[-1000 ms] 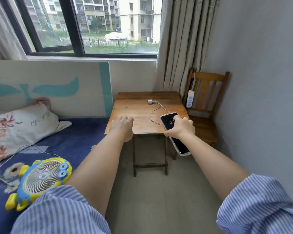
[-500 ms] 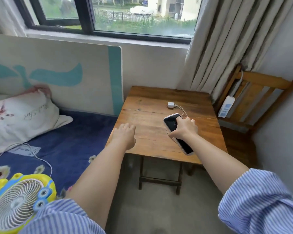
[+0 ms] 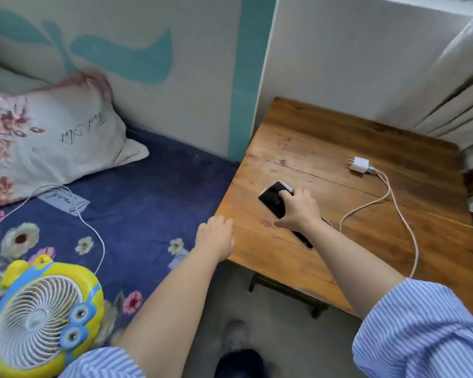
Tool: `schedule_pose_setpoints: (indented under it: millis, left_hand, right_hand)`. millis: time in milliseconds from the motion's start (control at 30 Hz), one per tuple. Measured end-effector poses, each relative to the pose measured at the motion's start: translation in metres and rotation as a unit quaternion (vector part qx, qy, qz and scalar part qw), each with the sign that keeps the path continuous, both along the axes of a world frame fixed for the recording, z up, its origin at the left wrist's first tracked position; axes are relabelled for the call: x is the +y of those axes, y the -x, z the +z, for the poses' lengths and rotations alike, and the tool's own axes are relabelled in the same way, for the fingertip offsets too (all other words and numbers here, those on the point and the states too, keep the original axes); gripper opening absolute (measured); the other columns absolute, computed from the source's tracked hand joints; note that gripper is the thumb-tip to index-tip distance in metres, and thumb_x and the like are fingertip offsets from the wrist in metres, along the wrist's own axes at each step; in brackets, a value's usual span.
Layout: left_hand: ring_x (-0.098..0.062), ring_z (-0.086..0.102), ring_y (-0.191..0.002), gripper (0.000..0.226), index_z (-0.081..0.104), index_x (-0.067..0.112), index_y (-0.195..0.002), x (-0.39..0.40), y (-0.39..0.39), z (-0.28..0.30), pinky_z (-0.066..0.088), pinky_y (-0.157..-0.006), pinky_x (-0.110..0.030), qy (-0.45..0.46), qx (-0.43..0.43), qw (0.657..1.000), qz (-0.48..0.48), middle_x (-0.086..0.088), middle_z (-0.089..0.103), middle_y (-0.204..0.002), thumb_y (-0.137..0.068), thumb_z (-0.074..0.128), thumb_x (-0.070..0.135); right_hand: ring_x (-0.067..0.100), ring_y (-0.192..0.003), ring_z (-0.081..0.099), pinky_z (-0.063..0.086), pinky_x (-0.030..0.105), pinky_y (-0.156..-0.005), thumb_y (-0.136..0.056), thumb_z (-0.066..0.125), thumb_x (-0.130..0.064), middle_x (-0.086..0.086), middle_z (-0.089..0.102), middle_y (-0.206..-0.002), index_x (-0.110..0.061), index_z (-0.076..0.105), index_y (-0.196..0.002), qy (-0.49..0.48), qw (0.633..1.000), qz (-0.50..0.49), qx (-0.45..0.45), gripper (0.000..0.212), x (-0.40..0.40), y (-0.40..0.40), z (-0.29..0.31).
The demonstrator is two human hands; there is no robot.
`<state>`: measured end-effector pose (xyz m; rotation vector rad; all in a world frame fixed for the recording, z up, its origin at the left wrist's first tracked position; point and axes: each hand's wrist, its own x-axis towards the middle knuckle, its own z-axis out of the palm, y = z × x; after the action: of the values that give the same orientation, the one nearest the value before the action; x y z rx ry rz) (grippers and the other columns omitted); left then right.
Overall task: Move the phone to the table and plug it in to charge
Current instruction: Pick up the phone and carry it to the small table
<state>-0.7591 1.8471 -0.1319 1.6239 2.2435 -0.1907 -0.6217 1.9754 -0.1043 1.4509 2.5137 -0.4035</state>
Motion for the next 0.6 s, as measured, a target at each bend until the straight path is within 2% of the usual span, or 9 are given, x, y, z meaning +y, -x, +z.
schedule_pose_setpoints:
  millis: [100,200,267,400,600]
  left_hand:
    - [-0.028,0.039,-0.125,0.034,0.041,0.007,-0.123,0.014,0.01,-0.044,0.038,-0.099,-0.039,0.0,-0.03,1.0,0.002,-0.013,0.042,-0.136,-0.094,0.04,0.024]
    - [-0.026,0.018,-0.14,0.045,0.03,0.007,-0.136,0.022,0.012,-0.087,0.022,-0.113,-0.04,0.002,-0.061,0.998,0.003,-0.014,0.022,-0.152,-0.096,0.037,0.025]
    - [-0.025,0.004,-0.144,0.051,0.018,0.008,-0.143,0.023,0.012,-0.108,0.011,-0.118,-0.04,-0.004,-0.08,0.997,0.021,-0.012,0.008,-0.156,-0.097,0.033,0.028]
    - [-0.023,-0.009,-0.144,0.058,0.002,0.01,-0.145,0.02,0.007,-0.143,-0.004,-0.117,-0.037,-0.029,-0.078,0.996,0.034,-0.011,-0.005,-0.157,-0.098,0.026,0.033]
    - [-0.022,-0.009,-0.144,0.059,-0.001,0.009,-0.145,0.018,0.006,-0.15,-0.011,-0.11,-0.032,-0.037,-0.048,0.998,0.026,-0.012,-0.005,-0.157,-0.098,0.024,0.035]
  right_hand:
    - [0.034,-0.112,0.038,0.042,0.041,-0.09,-0.066,0.074,-0.042,0.017,0.045,-0.124,-0.016,0.041,-0.122,0.018,1.0,0.001,0.006,0.07,0.018,0.015,-0.034]
    - [0.035,-0.113,0.037,0.042,0.041,-0.09,-0.068,0.074,-0.035,0.017,0.043,-0.128,-0.016,0.037,-0.127,0.034,0.999,0.012,0.028,0.071,0.036,0.028,-0.066]
    - [0.036,-0.115,0.036,0.041,0.042,-0.092,-0.069,0.073,-0.031,0.017,0.041,-0.131,-0.015,0.036,-0.128,0.026,0.998,0.026,0.043,0.071,0.044,0.036,-0.08]
    - [0.038,-0.118,0.034,0.037,0.044,-0.098,-0.071,0.073,-0.029,0.021,0.036,-0.136,-0.012,0.035,-0.129,0.012,0.997,0.066,0.043,0.071,0.053,0.048,-0.113]
    - [0.038,-0.126,0.027,0.029,0.045,-0.105,-0.075,0.069,-0.036,0.021,0.027,-0.144,-0.015,0.031,-0.132,0.011,0.992,0.117,0.039,0.072,0.063,0.048,-0.131]
